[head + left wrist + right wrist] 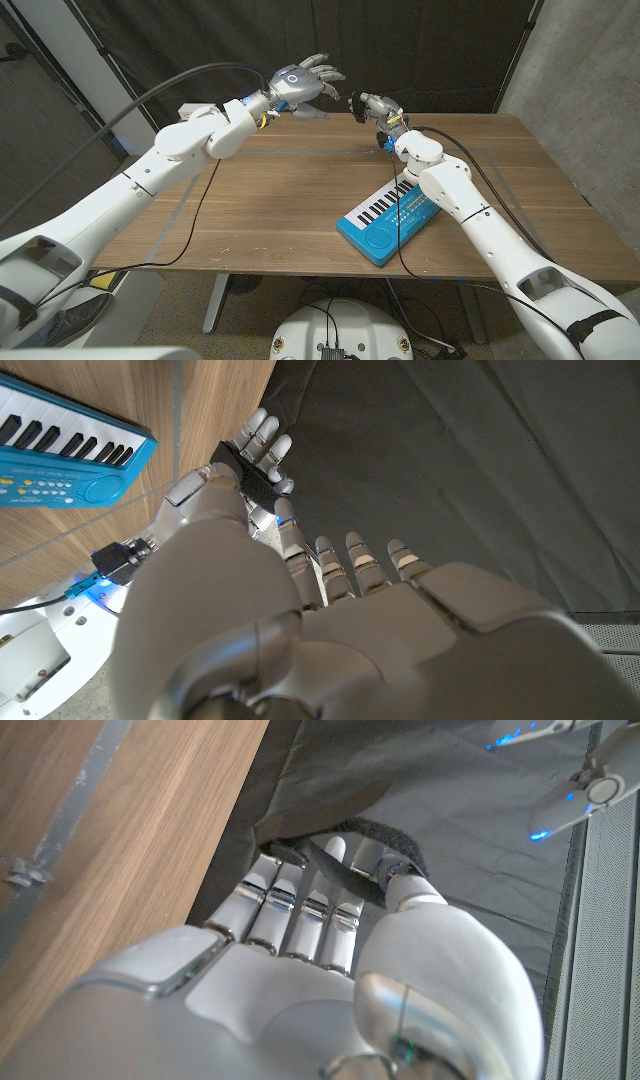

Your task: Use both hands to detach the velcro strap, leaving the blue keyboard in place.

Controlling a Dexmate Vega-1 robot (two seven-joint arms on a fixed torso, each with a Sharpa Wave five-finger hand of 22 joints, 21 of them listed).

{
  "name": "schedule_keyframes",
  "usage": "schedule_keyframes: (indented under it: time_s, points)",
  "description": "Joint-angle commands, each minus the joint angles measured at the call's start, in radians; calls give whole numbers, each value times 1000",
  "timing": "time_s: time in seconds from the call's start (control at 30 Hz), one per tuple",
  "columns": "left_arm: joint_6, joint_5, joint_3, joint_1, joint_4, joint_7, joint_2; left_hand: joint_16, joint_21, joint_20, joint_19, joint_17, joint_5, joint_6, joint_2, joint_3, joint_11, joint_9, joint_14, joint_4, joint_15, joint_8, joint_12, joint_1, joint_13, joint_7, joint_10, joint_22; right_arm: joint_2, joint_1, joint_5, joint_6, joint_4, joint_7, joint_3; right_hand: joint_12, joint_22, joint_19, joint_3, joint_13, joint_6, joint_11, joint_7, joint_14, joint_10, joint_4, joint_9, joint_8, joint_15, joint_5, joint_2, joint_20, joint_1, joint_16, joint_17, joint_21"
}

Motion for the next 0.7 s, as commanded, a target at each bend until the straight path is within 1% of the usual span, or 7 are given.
schedule_keyframes:
  time_s: [0.03, 0.1, 0.2, 0.43, 0.53, 0.6, 0.7]
  points:
    - [-19, 8, 4, -2, 19, 51, -4, 8, 7, 2, 12, 2, -4, 19, 6, 7, -8, 4, 19, -2, -31, 5, 7, 4, 0, -4, 20, 1, 14, 4, 61, 17, 13, 23, 14, -4, 6, 9, 7, 0, 8, 3, 8, 14, 12, -1, 4, 1, -16, 8, -1, -4, -5, 2, 0, 7]
    - [-26, 10, 5, -3, 26, 70, -6, 9, 7, 3, 13, 2, -4, 15, 7, 8, -14, 3, 26, -1, -32, 1, 8, 6, 0, -8, 28, 1, 16, 1, 69, 18, 10, 21, 17, -4, 6, 12, 8, 0, 8, 4, 10, 15, 13, -1, 4, 1, -16, 8, -1, -4, -6, 2, 0, 9]
    - [-31, 17, 7, -4, 35, 96, -10, 11, 8, 3, 16, 2, -5, 15, 9, 9, -11, 3, 32, -1, -37, -1, 8, 6, 0, -12, 28, 2, 16, -1, 81, 13, 6, 21, 20, -5, 6, 13, 9, 0, 9, 3, 9, 16, 15, -1, 3, -1, -17, 10, -2, -4, -6, 1, 0, 9]
    - [-33, 33, 20, -16, 65, 141, -24, 15, 10, -4, 22, 3, -6, 23, 14, 8, -17, 3, 48, 5, -45, -2, 10, 2, 0, -19, 39, 2, 23, -2, 126, 11, 11, 42, 30, -6, 6, 14, 12, -1, 10, 4, 9, 25, 20, -2, 5, -1, -14, 13, -4, -5, -7, 2, 0, 10]
    - [-37, 33, 25, -22, 74, 148, -27, 15, 10, -2, 23, 4, -7, 26, 15, 7, -17, 3, 49, 8, -43, -2, 10, -2, 0, -20, 42, 2, 25, -2, 140, 14, 14, 51, 32, -6, 6, 17, 12, -1, 10, 4, 11, 26, 20, -2, 5, -2, -15, 13, -4, -4, -8, 2, 0, 11]
    - [-35, 40, 27, -24, 78, 163, -28, 15, 10, -4, 25, 4, -7, 27, 15, 6, -25, 2, 51, 11, -44, -3, 10, -6, 0, -22, 45, 2, 27, -3, 145, 20, 15, 54, 34, -7, 6, 17, 13, -1, 10, 4, 10, 27, 20, -2, 5, -2, -16, 14, -4, -4, -8, 1, 0, 11]
    - [-27, 64, 33, -24, 90, 204, -35, 15, 11, -3, 30, 5, -8, 33, 16, 5, -22, 2, 58, 13, -41, -4, 13, -9, 0, -27, 58, 2, 31, -8, 156, 28, 17, 54, 38, -8, 6, 18, 14, -1, 10, 4, 10, 31, 22, -2, 5, -4, -19, 15, -5, -4, -9, 2, 0, 11]
